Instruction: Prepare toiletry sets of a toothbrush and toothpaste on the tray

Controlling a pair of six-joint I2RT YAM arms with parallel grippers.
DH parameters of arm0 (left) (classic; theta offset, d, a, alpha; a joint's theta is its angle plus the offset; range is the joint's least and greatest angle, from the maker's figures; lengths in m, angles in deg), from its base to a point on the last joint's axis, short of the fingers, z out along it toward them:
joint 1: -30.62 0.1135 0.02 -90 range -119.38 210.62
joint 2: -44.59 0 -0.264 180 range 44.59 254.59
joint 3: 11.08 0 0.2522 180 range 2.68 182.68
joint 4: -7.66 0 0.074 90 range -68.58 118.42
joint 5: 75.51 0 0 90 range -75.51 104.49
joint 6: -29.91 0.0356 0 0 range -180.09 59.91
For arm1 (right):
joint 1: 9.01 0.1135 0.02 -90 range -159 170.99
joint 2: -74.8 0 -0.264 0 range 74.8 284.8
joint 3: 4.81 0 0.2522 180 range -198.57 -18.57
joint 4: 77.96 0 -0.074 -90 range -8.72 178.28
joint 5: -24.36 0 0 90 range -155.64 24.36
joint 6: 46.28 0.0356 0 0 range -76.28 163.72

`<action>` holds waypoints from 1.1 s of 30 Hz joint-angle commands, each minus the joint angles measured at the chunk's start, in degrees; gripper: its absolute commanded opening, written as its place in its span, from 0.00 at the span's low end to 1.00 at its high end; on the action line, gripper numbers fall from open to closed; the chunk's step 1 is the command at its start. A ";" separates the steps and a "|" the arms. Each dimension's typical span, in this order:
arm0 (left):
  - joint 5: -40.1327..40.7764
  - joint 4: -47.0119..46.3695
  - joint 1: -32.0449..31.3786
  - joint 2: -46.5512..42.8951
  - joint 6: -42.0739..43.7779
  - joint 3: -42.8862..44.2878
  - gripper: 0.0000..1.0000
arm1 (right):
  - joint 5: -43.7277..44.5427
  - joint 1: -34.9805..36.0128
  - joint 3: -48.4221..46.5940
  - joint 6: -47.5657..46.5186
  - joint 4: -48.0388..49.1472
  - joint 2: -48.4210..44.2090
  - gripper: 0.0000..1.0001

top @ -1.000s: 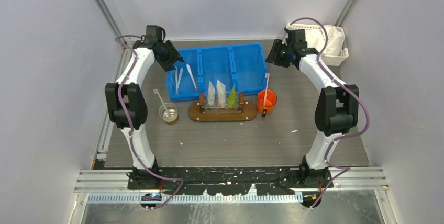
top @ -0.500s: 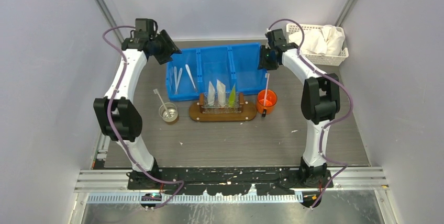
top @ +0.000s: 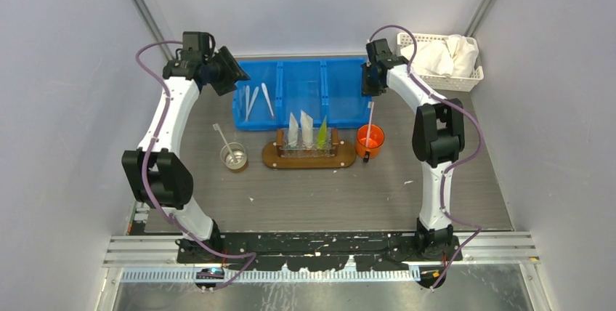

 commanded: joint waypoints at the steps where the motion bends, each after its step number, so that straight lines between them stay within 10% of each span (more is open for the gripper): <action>1: 0.13 -0.81 0.52 -2.97 1.47 -1.19 0.53 | 3.38 -0.51 -5.25 2.37 2.58 0.14 0.11; 13: 0.46 -2.03 0.52 -4.26 1.51 -3.26 0.53 | 0.77 -3.13 -18.80 -0.78 0.79 6.83 0.14; 19: 0.39 -2.17 0.52 -5.54 1.91 -3.14 0.62 | -0.81 -4.25 -17.82 -1.29 6.06 4.05 0.51; 33: 3.23 4.36 0.43 -25.44 1.60 -13.02 1.00 | 10.25 -4.40 13.89 3.74 6.05 -36.03 0.55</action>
